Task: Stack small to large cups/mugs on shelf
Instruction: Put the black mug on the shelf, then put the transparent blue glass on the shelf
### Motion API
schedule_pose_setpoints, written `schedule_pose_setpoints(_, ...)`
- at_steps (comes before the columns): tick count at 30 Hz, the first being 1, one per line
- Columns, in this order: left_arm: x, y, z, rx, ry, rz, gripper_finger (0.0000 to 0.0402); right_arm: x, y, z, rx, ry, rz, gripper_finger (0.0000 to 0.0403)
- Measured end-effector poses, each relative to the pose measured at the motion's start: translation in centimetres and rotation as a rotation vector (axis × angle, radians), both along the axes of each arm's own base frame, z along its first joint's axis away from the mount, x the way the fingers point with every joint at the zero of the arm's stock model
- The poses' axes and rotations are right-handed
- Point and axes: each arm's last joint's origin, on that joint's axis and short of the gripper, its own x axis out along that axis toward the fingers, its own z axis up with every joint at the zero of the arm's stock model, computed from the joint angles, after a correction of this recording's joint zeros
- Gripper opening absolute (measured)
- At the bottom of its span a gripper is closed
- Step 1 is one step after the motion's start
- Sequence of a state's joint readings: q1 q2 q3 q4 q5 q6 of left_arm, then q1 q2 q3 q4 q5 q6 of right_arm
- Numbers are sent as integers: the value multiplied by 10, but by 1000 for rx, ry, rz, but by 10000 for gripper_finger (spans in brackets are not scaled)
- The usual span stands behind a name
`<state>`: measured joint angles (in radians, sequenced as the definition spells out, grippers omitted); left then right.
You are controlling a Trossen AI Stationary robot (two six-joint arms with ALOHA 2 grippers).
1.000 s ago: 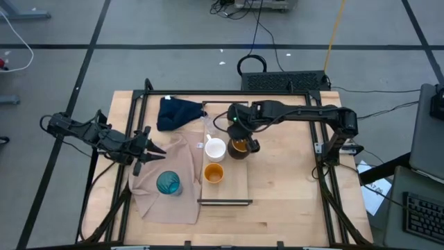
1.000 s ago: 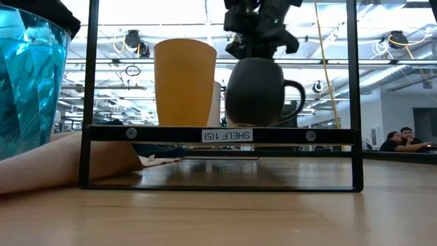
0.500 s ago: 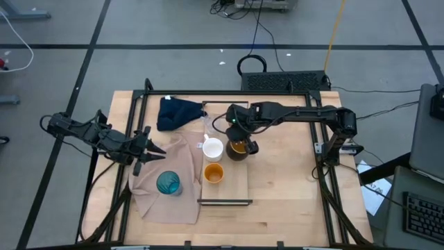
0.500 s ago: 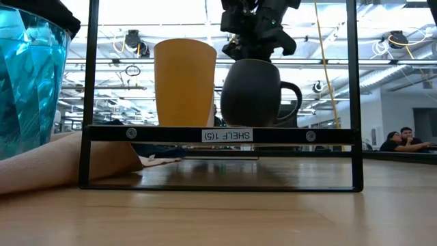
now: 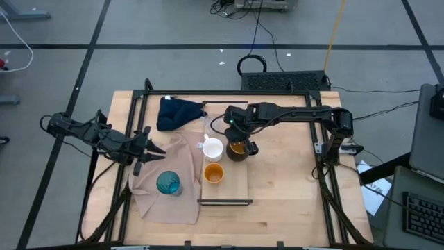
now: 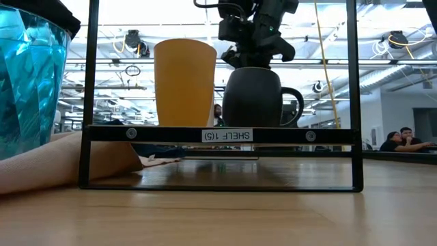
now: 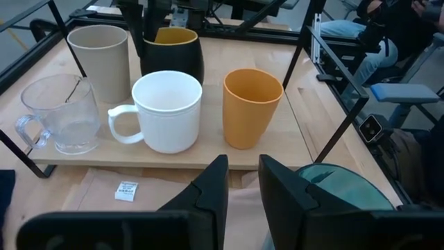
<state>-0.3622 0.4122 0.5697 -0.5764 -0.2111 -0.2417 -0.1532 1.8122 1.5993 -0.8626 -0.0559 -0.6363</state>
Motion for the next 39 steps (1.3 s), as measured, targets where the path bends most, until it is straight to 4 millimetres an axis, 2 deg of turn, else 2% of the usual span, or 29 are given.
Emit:
schedule_pose_setpoints(15,0,0,0,-5,5,2,81,0,1,1,6,-13,-21,16)
schedule_pose_setpoints(28,0,0,0,-6,5,2,81,-1,1,4,13,-20,-43,81)
schedule_pose_setpoints(34,0,0,0,-7,5,2,81,-6,3,15,-46,-47,-63,91)
schedule_pose_setpoints(39,0,0,0,-12,1,4,81,-15,9,34,-63,-108,-73,91)
